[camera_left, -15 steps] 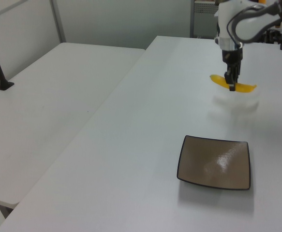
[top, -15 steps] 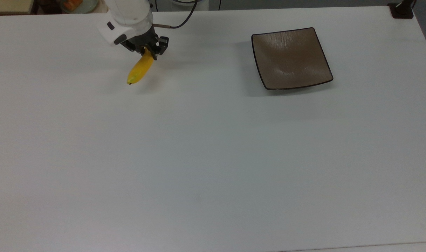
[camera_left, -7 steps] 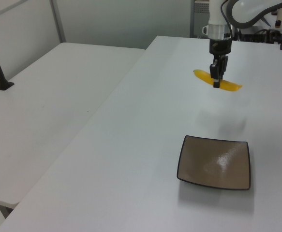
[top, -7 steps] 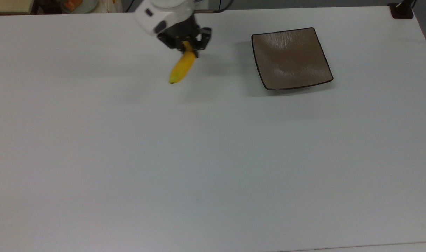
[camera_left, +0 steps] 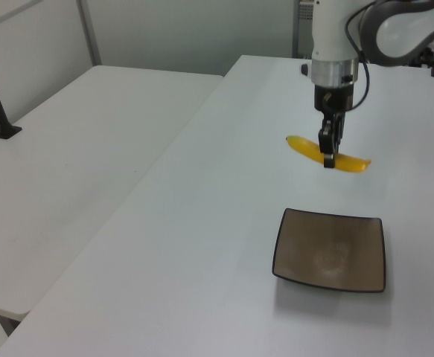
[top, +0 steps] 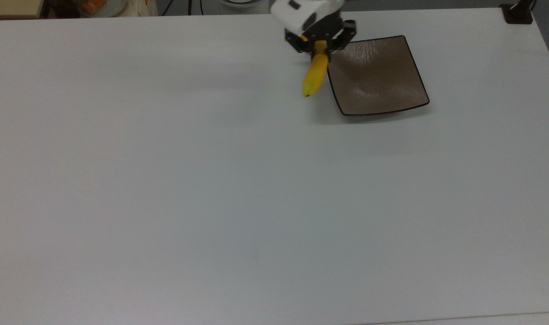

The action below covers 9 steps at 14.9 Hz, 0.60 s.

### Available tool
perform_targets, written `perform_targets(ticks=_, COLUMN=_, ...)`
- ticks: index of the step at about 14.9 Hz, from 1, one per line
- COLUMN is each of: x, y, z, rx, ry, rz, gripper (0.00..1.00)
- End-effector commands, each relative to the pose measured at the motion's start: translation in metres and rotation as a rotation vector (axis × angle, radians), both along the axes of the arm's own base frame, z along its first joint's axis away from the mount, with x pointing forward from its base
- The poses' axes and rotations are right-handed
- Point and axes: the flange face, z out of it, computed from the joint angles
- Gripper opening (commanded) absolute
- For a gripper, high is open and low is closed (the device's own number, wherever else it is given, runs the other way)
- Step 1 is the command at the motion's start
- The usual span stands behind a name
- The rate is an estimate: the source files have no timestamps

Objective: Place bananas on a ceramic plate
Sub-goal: 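Lift the banana and carry it toward the brown square plate, then lower the banana onto the plate and open the gripper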

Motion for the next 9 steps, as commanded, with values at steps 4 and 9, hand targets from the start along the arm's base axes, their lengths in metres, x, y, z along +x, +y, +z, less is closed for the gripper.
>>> perform_targets(ticks=4, x=-0.021, y=0.087, z=-0.025, rx=0.056, ry=-0.029, rz=0.011, gripper=0.59)
perform_targets(ticks=9, x=-0.025, y=0.109, z=-0.02, rx=0.069, ry=-0.059, rz=-0.023, gripper=1.0)
